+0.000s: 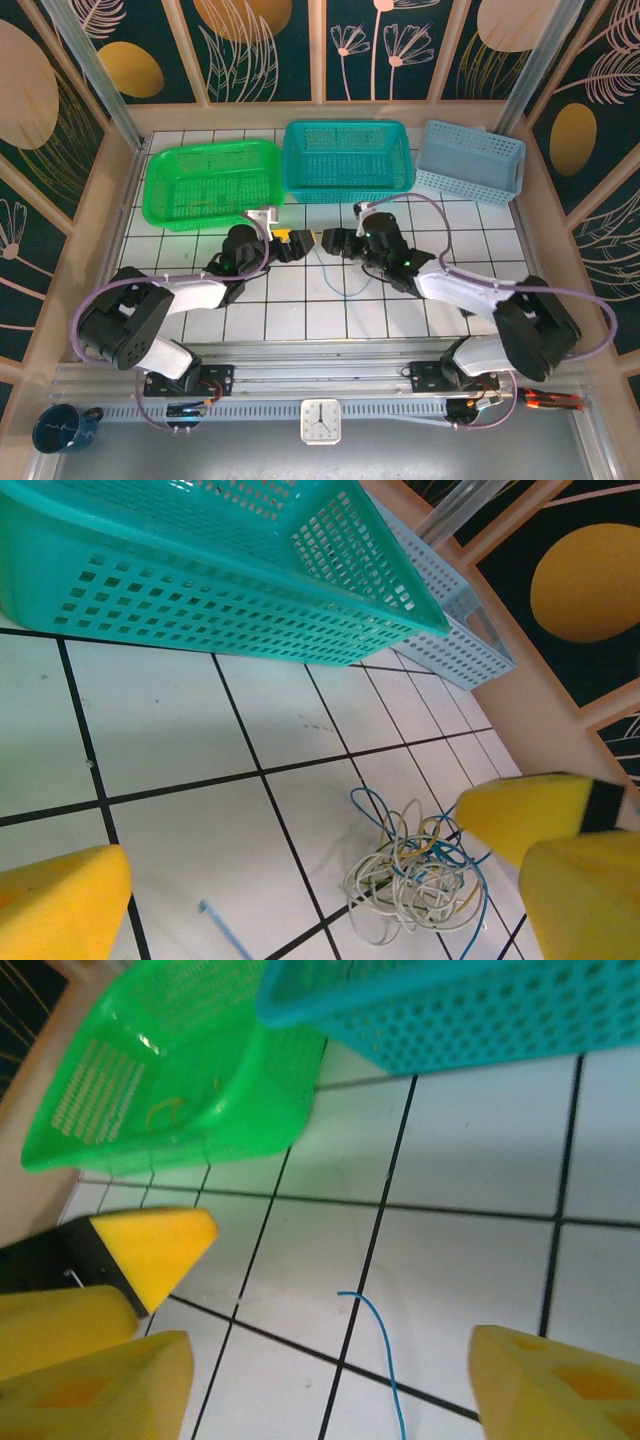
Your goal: Untangle the cables
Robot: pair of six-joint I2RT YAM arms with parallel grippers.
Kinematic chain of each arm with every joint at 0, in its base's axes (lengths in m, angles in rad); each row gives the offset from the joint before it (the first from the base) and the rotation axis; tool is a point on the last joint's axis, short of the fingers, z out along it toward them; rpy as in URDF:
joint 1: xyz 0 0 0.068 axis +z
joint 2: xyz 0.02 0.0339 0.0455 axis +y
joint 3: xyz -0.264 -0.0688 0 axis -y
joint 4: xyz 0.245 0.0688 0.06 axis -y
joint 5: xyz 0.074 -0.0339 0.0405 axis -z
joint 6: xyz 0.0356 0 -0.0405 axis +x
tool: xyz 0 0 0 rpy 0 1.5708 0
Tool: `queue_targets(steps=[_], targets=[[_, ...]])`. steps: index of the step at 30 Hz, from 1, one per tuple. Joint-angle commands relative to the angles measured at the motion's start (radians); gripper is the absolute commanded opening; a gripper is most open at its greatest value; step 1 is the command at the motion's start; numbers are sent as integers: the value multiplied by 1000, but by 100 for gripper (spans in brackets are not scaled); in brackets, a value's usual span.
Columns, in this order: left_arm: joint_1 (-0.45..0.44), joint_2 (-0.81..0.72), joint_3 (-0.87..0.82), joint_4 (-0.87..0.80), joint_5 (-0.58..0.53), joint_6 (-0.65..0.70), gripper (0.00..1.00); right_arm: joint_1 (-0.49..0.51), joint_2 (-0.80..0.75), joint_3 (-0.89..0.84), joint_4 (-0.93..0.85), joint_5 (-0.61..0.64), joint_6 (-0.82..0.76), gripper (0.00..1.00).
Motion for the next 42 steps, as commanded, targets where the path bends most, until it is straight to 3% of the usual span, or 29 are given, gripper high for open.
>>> queue_targets(steps=[1,8,15,18,24,32,37,42], targets=[[-3,-28,10,0,22,-12,99,-28,-129,-49,-87,124,18,77],[-3,-27,20,-12,51,-12,99,-108,-252,-197,-135,171,116,84],[-3,-20,38,-31,71,-14,99,-113,-69,-190,-26,104,152,84],[-3,-25,40,-41,70,-12,99,-83,36,-137,46,54,140,81],[-4,-33,33,-60,68,-3,99,70,159,15,85,29,86,77],[-3,-17,28,-57,84,13,99,51,23,-32,41,115,105,75],[-2,-1,40,-60,73,17,99,-17,-59,-117,15,128,144,60],[-4,-1,71,-142,33,51,99,-45,-39,-171,22,94,153,42]])
